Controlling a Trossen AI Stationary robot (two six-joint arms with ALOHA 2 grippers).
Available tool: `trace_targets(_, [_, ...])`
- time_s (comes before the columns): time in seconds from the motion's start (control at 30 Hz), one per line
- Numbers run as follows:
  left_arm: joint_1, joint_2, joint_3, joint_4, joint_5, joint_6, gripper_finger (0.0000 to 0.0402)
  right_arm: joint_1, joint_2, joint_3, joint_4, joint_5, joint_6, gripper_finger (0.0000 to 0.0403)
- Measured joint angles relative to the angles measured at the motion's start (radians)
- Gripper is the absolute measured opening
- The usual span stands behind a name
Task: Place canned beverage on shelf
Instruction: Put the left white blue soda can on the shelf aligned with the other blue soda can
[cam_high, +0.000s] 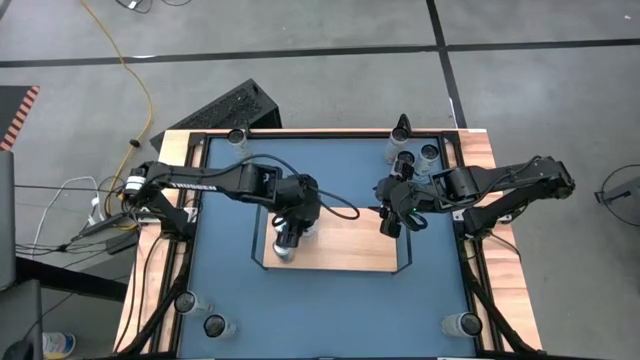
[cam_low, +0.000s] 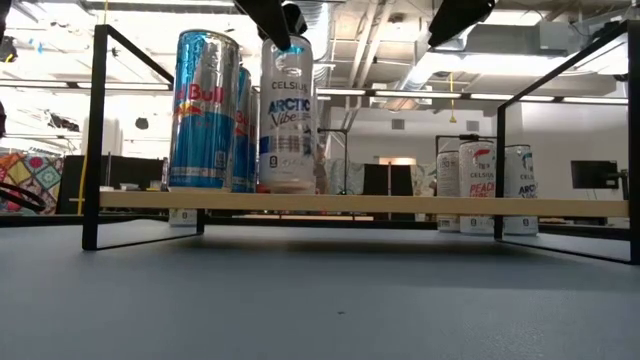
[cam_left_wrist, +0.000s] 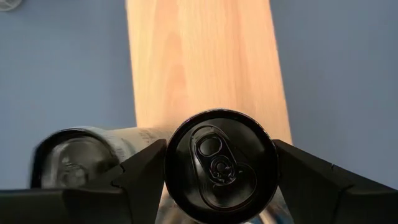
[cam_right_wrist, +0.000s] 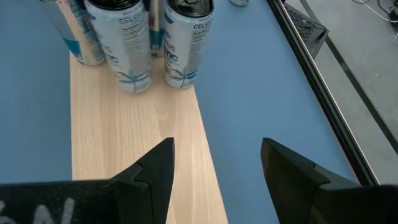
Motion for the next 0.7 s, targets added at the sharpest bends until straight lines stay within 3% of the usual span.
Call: trace_targets(0.7, [0.001, 0.000, 0.000, -0.010, -0.025, -0.030, 0.0259, 0.003, 0.000, 0.000, 0.000, -0.002, 0.003, 0.0219])
